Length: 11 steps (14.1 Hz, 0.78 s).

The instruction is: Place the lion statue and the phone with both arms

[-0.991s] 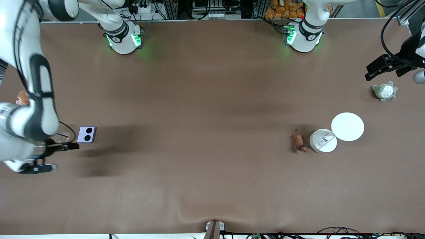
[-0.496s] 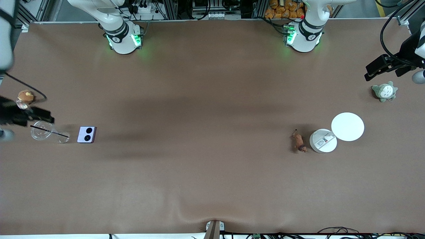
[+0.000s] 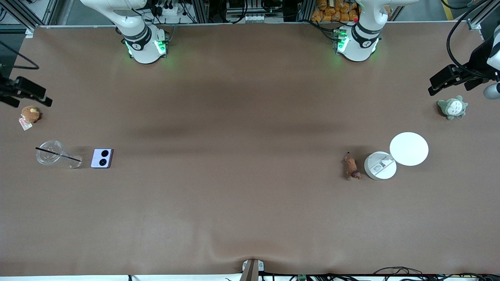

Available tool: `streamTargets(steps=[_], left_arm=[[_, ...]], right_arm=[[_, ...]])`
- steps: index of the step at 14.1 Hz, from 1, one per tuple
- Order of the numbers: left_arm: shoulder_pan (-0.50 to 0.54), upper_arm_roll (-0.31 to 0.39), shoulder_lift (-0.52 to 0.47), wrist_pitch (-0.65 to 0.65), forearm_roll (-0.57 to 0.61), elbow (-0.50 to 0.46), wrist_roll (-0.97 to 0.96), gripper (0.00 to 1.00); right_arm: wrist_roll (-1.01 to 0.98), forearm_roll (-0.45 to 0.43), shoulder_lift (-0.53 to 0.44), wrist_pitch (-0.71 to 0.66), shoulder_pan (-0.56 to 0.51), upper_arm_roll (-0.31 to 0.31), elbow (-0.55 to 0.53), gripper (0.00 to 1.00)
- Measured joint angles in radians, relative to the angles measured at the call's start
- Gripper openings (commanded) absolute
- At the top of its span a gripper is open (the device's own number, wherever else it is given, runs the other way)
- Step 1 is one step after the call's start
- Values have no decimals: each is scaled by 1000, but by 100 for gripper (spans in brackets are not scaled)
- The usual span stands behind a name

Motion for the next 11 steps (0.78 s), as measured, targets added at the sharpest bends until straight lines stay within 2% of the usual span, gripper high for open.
streamTargets(steps=[4,11], left_arm=[[0,1,-1,0,0,0,0,100],[0,1,-1,0,0,1,0,100]], right_arm=[[80,-2,-21,-58,0,36,-8,100],[87,-45,-31,-84,16,40,-7,100]])
